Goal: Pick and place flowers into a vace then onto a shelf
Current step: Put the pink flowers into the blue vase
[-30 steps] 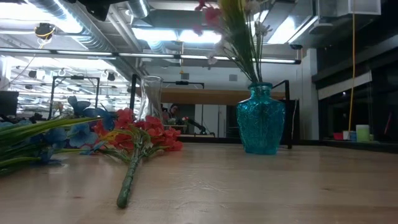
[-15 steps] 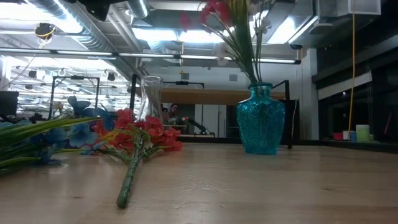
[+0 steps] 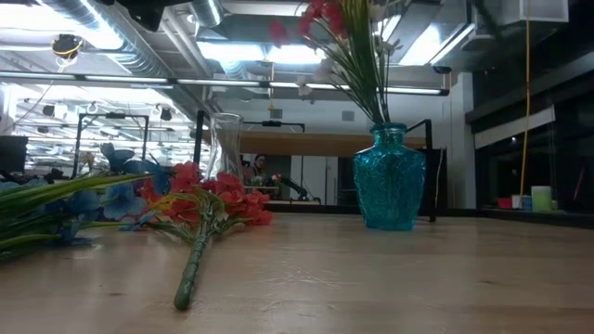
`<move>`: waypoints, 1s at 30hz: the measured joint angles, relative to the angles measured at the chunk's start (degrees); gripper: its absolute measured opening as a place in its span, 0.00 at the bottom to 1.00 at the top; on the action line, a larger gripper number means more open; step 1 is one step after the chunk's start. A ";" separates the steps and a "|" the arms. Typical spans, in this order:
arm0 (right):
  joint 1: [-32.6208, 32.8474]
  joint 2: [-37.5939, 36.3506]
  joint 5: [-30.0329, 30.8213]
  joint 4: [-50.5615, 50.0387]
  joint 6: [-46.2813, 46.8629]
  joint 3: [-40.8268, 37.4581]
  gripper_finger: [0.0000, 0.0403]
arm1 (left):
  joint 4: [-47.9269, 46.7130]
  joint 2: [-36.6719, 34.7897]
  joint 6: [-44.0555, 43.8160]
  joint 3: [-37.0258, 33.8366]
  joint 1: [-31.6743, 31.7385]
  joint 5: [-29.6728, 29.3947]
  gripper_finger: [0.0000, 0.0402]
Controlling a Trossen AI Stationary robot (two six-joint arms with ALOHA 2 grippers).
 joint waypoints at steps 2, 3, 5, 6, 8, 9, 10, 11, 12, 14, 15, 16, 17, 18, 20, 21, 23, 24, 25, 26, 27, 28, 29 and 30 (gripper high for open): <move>0.36 -1.92 0.01 7.86 -3.75 -5.35 0.00 | 0.01 0.00 -0.02 0.00 0.00 0.00 0.01; 0.43 -2.96 0.06 11.42 -5.60 -7.66 0.00 | 0.02 -0.02 -0.04 0.00 0.00 0.00 0.01; 0.47 -4.79 0.06 19.36 -8.32 -11.73 0.00 | -0.01 -0.02 -0.02 0.00 0.00 0.01 0.01; 0.47 -5.66 0.06 22.87 -9.93 -13.65 0.00 | 0.02 -0.02 -0.02 0.01 0.00 -0.01 0.01; 0.47 -6.74 0.00 28.68 -13.52 -16.70 0.00 | 0.00 -0.02 -0.01 0.00 0.00 -0.02 0.01; 0.47 -7.38 0.03 31.16 -15.78 -18.21 0.00 | 0.00 -0.02 -0.02 0.00 0.00 -0.02 0.01; 0.46 -7.86 0.12 33.97 -17.83 -19.46 0.00 | 0.03 -0.02 -0.01 0.00 0.00 -0.06 0.01; 0.30 -8.06 0.09 37.30 -19.58 -20.51 0.00 | 0.01 -0.02 0.02 0.00 0.00 -0.11 0.01; 0.10 -8.26 0.08 40.46 -21.16 -21.57 0.00 | 0.00 -0.02 0.38 0.00 0.00 -0.10 0.01; -0.90 -8.27 0.00 45.09 -24.16 -23.22 0.00 | 0.25 -0.02 1.04 0.01 0.00 -0.13 0.01; -1.44 -8.24 0.03 46.62 -25.28 -23.74 0.00 | 0.24 -0.02 1.39 0.00 0.00 -0.11 0.01; -2.24 -8.24 0.05 47.92 -26.50 -24.05 0.00 | 0.28 -0.02 1.49 0.00 0.00 -0.11 0.01; -3.01 -8.24 0.02 49.01 -27.50 -24.38 0.00 | 0.43 -0.02 1.49 0.00 0.00 -0.13 0.01; -3.81 -8.24 -0.29 49.64 -27.95 -24.57 0.00 | 0.46 -0.02 1.49 0.00 0.00 -0.13 0.01; -5.94 -8.24 -2.95 49.85 -27.96 -24.68 0.00 | 0.44 -0.02 1.49 0.00 0.00 -0.13 0.01; -6.97 -8.24 -4.75 49.91 -27.96 -24.71 0.00 | 0.44 -0.02 1.49 0.00 0.02 -0.15 0.01; -9.10 -8.24 -7.53 50.31 -27.96 -24.68 0.00 | 0.44 -0.02 1.49 0.00 0.00 -0.15 0.01; -10.10 -8.24 -8.32 50.42 -27.96 -24.69 0.00 | 0.44 -0.02 1.49 0.00 0.01 -0.15 0.01; -10.96 -8.24 -8.79 50.57 -27.95 -24.70 0.00 | 0.44 -0.02 1.49 0.00 0.00 -0.15 0.01; -11.69 -8.24 -8.92 50.72 -27.91 -24.71 0.00 | 0.44 -0.02 1.49 0.00 0.00 -0.14 0.01; -12.43 -8.24 -9.41 50.81 -27.80 -24.69 0.00 | 0.44 -0.02 1.49 0.00 0.00 -0.15 0.01; -13.12 -8.22 -10.24 50.83 -27.60 -24.71 0.00 | 0.44 -0.02 1.49 0.00 0.02 -0.15 0.01; -13.65 -8.17 -11.26 50.83 -27.07 -24.71 0.00 | 0.44 -0.02 1.49 0.00 0.02 -0.15 0.01; -14.20 -8.16 -12.38 50.81 -26.63 -24.70 0.00 | 0.44 -0.02 1.49 0.00 0.00 -0.15 0.01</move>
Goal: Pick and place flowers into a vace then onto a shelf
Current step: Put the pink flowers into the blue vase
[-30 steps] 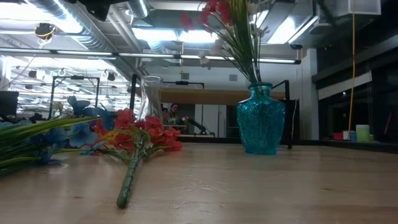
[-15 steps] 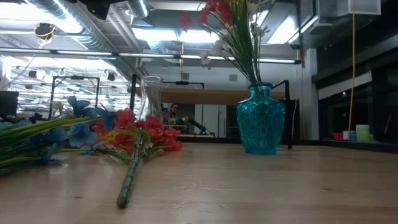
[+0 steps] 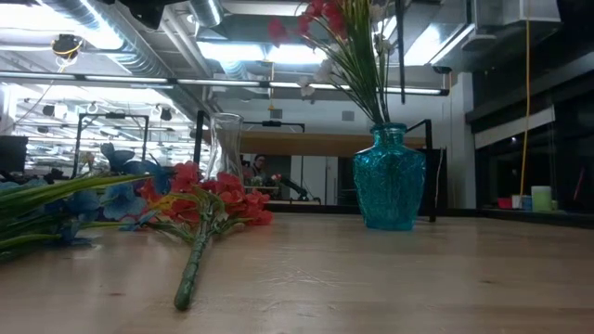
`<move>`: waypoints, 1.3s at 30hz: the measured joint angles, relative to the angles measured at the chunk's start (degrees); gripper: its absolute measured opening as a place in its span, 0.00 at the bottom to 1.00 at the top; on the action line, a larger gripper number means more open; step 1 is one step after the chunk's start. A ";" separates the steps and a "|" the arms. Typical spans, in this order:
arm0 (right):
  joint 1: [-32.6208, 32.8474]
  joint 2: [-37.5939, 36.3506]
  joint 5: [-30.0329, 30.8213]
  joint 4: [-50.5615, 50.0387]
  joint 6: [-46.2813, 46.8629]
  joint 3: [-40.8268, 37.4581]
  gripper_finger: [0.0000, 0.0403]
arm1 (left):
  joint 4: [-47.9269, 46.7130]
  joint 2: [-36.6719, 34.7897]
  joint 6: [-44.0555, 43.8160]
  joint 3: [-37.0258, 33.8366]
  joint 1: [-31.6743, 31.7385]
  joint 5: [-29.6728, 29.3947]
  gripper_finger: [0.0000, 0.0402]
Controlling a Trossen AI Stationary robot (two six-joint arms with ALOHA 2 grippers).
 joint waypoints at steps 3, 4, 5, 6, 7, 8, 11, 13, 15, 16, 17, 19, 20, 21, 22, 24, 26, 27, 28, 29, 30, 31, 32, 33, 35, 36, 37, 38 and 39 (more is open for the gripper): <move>-1.27 0.05 -2.80 0.00 -0.07 0.00 0.00 | 0.00 0.00 0.00 0.00 0.01 0.00 0.01; -1.76 0.17 -3.15 0.01 -0.09 0.00 0.00 | 0.00 0.00 0.00 0.00 0.02 0.00 0.01; -2.21 0.39 -3.20 0.03 -0.09 -0.01 0.00 | 0.00 0.00 0.00 0.00 0.01 0.00 0.01; -2.67 0.62 -3.19 -0.02 -0.06 0.00 0.00 | 0.00 0.00 0.00 0.00 0.00 0.00 0.01; -3.11 0.97 -3.16 -0.07 0.14 -0.01 0.00 | 0.00 0.00 0.00 0.00 0.02 0.00 0.01; -3.50 1.39 -3.14 0.02 0.37 -0.01 0.00 | 0.00 0.00 0.00 0.00 0.00 0.00 0.01; -4.44 3.41 -3.14 -0.04 1.50 0.01 0.00 | 0.00 0.00 0.00 0.00 0.00 0.00 0.01; -5.02 4.66 -3.14 0.18 1.48 0.00 0.00 | 0.01 0.00 0.00 0.00 0.00 -0.02 0.01; -5.66 5.65 -3.12 1.36 1.48 0.00 0.00 | 0.00 0.00 0.00 0.00 0.02 0.00 0.01; -5.89 5.95 -3.10 1.66 1.48 0.00 0.00 | 0.00 0.00 0.00 0.00 0.00 -0.02 0.01; -6.15 6.19 -3.09 1.71 1.49 0.01 0.00 | 0.00 0.00 0.00 0.00 0.01 -0.01 0.01; -6.52 6.56 -3.08 1.68 1.72 -0.01 0.00 | 0.00 0.00 0.00 0.00 0.01 0.01 0.01; -6.56 6.78 -3.08 1.67 1.76 0.02 0.00 | 0.00 0.00 0.00 0.00 0.02 0.02 0.01; -6.55 7.05 -3.05 1.70 1.77 0.00 0.00 | 0.00 0.00 0.00 0.00 0.02 0.04 0.01; -6.55 7.26 -2.71 1.66 1.77 0.00 0.00 | 0.00 0.00 0.00 0.00 0.02 0.04 0.01; -6.55 7.32 -2.03 1.46 1.76 -0.14 0.00 | 0.00 0.00 0.00 0.00 0.01 0.04 0.01; -6.55 7.26 -1.98 2.84 1.93 -1.36 0.00 | 0.00 0.00 -0.02 0.00 0.00 0.07 0.01; -6.55 7.28 -1.98 4.22 2.08 -2.33 0.00 | 0.00 0.00 -0.02 0.00 0.02 0.07 0.01; -6.55 7.28 -2.00 5.70 2.46 -3.36 0.00 | 0.00 0.00 0.00 0.00 0.00 0.07 0.01; -6.53 7.28 -2.01 7.55 3.07 -4.45 0.00 | 0.00 0.00 0.00 0.00 0.02 0.07 0.01; -6.53 7.26 -2.01 9.39 3.37 -5.69 0.00 | 0.00 0.00 0.00 0.00 0.00 0.08 0.01; -6.53 7.26 -2.03 11.27 3.55 -6.93 0.00 | 0.00 0.00 0.00 0.00 0.01 0.09 0.01; -6.53 7.28 -2.01 13.06 3.75 -8.06 0.00 | 0.00 0.00 0.00 0.00 0.01 0.08 0.01; -6.55 7.33 -2.01 15.36 3.78 -9.12 0.00 | 0.00 0.00 0.00 0.00 0.02 0.07 0.01; -6.55 7.23 -2.01 18.86 3.73 -10.78 0.00 | 0.00 0.00 0.00 0.00 0.00 0.06 0.01; -6.55 7.22 -2.01 19.62 3.71 -11.44 0.00 | 0.00 0.00 0.00 0.00 0.01 0.04 0.01; -6.55 7.28 -2.01 20.23 3.69 -12.01 0.00 | 0.00 0.00 0.00 0.00 0.02 0.04 0.01; -6.55 7.28 -2.01 20.66 3.67 -12.45 0.00 | 0.00 0.00 0.00 0.00 0.02 0.04 0.01; -6.55 7.26 -2.01 20.97 3.67 -12.74 0.00 | 0.00 0.00 0.00 0.00 0.02 0.04 0.01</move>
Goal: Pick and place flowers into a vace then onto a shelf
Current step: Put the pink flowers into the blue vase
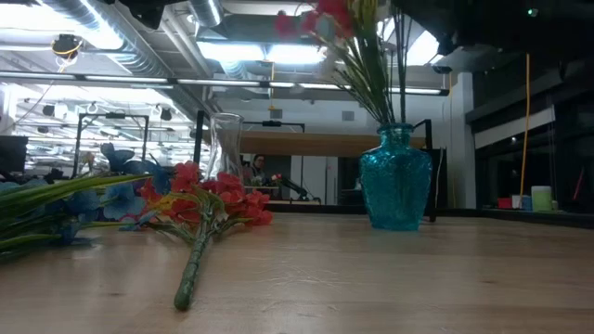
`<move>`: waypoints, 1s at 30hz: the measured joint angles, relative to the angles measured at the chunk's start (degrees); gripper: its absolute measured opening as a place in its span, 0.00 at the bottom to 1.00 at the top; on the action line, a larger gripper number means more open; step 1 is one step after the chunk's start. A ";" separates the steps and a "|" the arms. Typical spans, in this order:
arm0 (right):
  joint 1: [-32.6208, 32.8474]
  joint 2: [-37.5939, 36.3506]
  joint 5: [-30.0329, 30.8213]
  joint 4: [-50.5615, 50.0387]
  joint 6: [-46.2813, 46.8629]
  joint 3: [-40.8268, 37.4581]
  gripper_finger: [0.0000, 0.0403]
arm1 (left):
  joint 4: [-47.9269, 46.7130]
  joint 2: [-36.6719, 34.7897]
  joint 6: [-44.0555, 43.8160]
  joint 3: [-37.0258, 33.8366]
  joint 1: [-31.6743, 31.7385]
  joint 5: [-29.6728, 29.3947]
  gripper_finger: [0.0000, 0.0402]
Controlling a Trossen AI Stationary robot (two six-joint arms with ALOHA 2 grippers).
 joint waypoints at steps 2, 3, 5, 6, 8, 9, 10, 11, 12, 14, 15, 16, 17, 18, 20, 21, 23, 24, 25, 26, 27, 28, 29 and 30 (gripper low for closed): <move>0.00 0.00 0.00 0.07 0.20 -0.40 0.00 | 0.00 0.00 0.00 0.00 0.00 0.00 0.01; 0.00 0.00 0.00 -0.02 0.53 -0.48 0.00 | 0.00 0.00 0.00 0.00 -0.01 0.00 0.01; -0.33 0.00 -0.02 -0.05 1.16 -0.49 0.00 | 0.00 0.00 0.00 0.00 0.00 0.00 0.01; -0.57 0.00 -0.02 -0.42 1.39 -0.49 0.00 | 0.00 0.00 0.00 0.00 -0.02 0.00 0.01; -1.15 0.00 0.00 -0.96 2.13 -0.49 0.00 | 0.00 0.00 0.00 0.00 0.00 0.00 0.01; -1.49 0.00 0.00 -1.11 2.41 -0.49 0.00 | 0.00 0.00 0.00 0.00 0.00 -0.02 0.01; -1.79 0.00 0.00 -1.53 2.61 -0.49 0.00 | 0.00 0.00 0.00 0.00 0.00 -0.02 0.01; -2.13 0.00 0.00 -2.08 2.76 -0.49 0.00 | 0.00 0.00 0.00 0.00 0.00 -0.02 0.01; -2.44 0.00 0.00 -2.62 2.88 -0.49 0.00 | 0.00 0.00 0.00 0.00 0.00 -0.02 0.01; -3.04 0.00 0.00 -3.94 4.20 -0.49 0.00 | 0.00 0.00 0.00 0.00 0.00 -0.02 0.01; -3.37 0.00 0.00 -4.55 4.75 -0.49 0.00 | 0.00 0.00 0.00 0.00 -0.02 -0.02 0.01; -3.73 0.00 0.00 -4.80 5.36 -0.49 0.00 | 0.00 0.00 0.00 0.00 0.00 -0.02 0.01; -3.91 0.00 0.02 -4.80 5.48 -0.49 0.00 | 0.00 0.00 0.00 0.00 0.00 -0.02 0.01; -4.05 0.00 0.02 -4.80 5.55 -0.49 0.00 | 0.00 0.00 0.00 0.00 0.00 -0.02 0.01; -4.07 0.00 0.00 -5.14 5.53 -0.49 0.00 | 0.00 0.00 0.00 0.00 0.00 0.02 0.01; -4.07 0.00 0.00 -5.31 5.48 -0.49 0.00 | 0.00 0.00 0.00 0.00 0.00 0.02 0.01; -4.07 0.00 0.00 -5.96 5.36 -0.47 0.01 | 0.00 0.00 0.00 0.00 0.00 0.02 0.01; -4.07 0.00 0.00 -6.46 5.36 -0.47 0.02 | 0.00 0.00 0.00 0.00 0.00 0.02 0.01; -4.07 0.00 0.02 -6.77 5.35 -0.47 0.04 | 0.00 0.00 0.00 0.00 0.00 0.02 0.01; -4.07 0.00 0.02 -6.84 5.38 -0.47 0.05 | 0.00 0.00 0.00 0.00 0.00 0.02 0.01; -4.07 0.00 0.02 -6.88 5.38 -0.47 0.06 | 0.00 0.00 0.00 0.00 0.00 0.02 0.01; -4.07 0.00 0.02 -6.93 5.38 -0.47 0.07 | 0.00 0.00 0.00 0.00 -0.02 0.04 0.01; -4.07 0.00 0.02 -6.94 5.38 -0.47 0.09 | 0.00 0.00 0.00 0.00 -0.01 0.04 0.01; -4.07 0.00 0.02 -6.94 5.38 -0.47 0.10 | 0.00 0.00 0.00 0.00 0.00 0.04 0.01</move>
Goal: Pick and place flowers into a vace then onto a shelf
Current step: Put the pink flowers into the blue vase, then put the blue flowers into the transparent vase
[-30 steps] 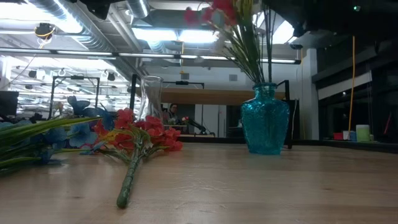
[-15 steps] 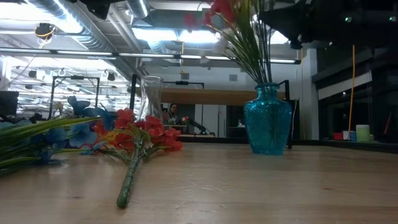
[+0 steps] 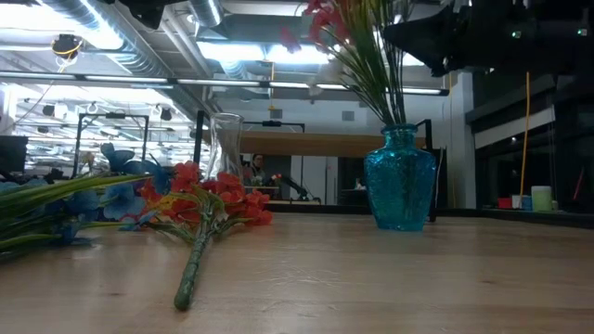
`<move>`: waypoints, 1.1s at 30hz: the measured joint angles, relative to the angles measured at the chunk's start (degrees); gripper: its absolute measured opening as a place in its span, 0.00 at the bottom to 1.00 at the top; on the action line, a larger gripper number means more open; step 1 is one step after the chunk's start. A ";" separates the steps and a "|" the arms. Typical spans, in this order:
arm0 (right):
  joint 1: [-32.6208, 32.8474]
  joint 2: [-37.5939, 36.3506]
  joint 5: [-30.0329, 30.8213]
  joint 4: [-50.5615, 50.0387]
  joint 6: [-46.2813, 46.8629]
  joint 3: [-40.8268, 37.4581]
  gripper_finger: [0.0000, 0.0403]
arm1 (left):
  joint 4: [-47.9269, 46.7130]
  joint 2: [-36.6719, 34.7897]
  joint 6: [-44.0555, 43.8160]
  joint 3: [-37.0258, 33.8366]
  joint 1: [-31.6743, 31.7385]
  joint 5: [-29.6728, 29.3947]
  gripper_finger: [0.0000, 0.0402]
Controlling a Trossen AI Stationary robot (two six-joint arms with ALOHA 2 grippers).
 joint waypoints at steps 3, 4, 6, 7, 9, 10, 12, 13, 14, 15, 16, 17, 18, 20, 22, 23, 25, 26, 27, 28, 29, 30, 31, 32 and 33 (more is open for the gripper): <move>0.00 0.00 0.00 -0.70 0.25 0.00 0.14 | 0.00 0.00 0.00 0.00 0.00 0.02 0.01; 0.00 0.00 0.00 -1.67 0.69 0.00 0.16 | 0.00 0.00 0.00 0.00 -0.02 0.02 0.01; 0.00 -0.10 0.00 -4.35 2.35 0.00 0.19 | -0.02 0.00 0.00 0.00 0.00 0.04 0.01; 0.00 -0.34 0.01 -5.85 3.03 0.00 0.21 | -0.02 0.00 0.00 0.00 -0.02 0.04 0.01; -0.02 -0.85 0.84 -7.27 3.28 0.00 0.24 | -0.02 0.00 0.00 0.00 -0.01 0.05 0.01; -0.04 -1.10 1.45 -7.35 3.26 0.00 0.26 | -0.02 0.00 -0.02 0.00 0.00 0.07 0.01; -0.04 -2.07 1.73 -7.52 3.23 0.00 0.28 | -0.04 0.00 -0.02 0.00 -0.02 0.07 0.01; 0.10 -2.56 1.75 -7.53 3.26 0.02 0.30 | -0.07 0.00 0.00 0.00 -0.02 0.07 0.01; 0.33 -3.05 1.75 -8.19 3.26 0.02 0.30 | -0.18 0.00 -0.02 0.00 0.00 0.07 0.01; 0.56 -3.55 1.73 -9.47 3.26 0.02 0.31 | -0.28 0.00 -0.02 0.00 -0.01 0.08 0.01; 0.81 -3.98 1.73 -11.08 3.34 0.02 0.31 | -0.38 0.00 -0.02 0.00 0.00 0.07 0.01; 0.99 -4.48 1.73 -13.01 3.61 0.02 0.32 | -0.45 0.00 -0.02 0.00 -0.02 0.08 0.01; 1.22 -5.09 2.06 -15.24 4.34 0.02 0.32 | -0.48 0.00 -0.02 0.00 0.00 0.10 0.01; 1.45 -6.47 3.28 -18.91 5.51 0.02 0.32 | -0.49 0.00 -0.22 0.00 -0.02 0.11 0.01; 1.46 -7.86 3.82 -21.64 6.56 0.02 0.32 | -0.50 0.00 -0.59 0.00 0.00 0.12 0.01; 1.46 -8.59 3.82 -22.84 7.11 0.02 0.32 | -0.50 0.00 -0.62 0.00 -0.01 0.11 0.01; 1.46 -10.05 3.80 -25.47 7.92 0.02 0.32 | -0.50 0.00 -0.61 0.00 -0.01 0.11 0.01; 1.46 -10.78 3.79 -26.72 8.23 0.02 0.32 | -0.50 0.00 -0.61 0.00 -0.01 0.11 0.01; 1.46 -11.52 3.78 -28.14 8.94 0.03 0.32 | -0.51 0.00 -0.61 0.00 0.00 0.11 0.01; 1.46 -12.23 3.77 -29.27 9.41 0.04 0.32 | -0.50 0.00 -0.61 0.00 0.00 0.11 0.01; 1.51 -13.01 3.74 -30.49 9.95 0.03 0.32 | -0.52 0.00 -0.61 0.00 -0.01 0.11 0.01; 1.54 -13.76 3.69 -31.74 10.78 0.04 0.32 | -0.53 0.00 -0.61 0.00 0.00 0.11 0.01; 1.62 -14.53 3.63 -33.02 11.31 0.04 0.32 | -0.54 0.00 -0.61 0.00 -0.01 0.11 0.01; 1.84 -15.29 3.63 -34.33 12.20 0.02 0.32 | -0.55 0.00 -0.61 0.00 0.00 0.11 0.01; 2.14 -16.01 3.65 -35.45 12.63 0.04 0.32 | -0.57 0.00 -0.61 0.00 0.00 0.11 0.01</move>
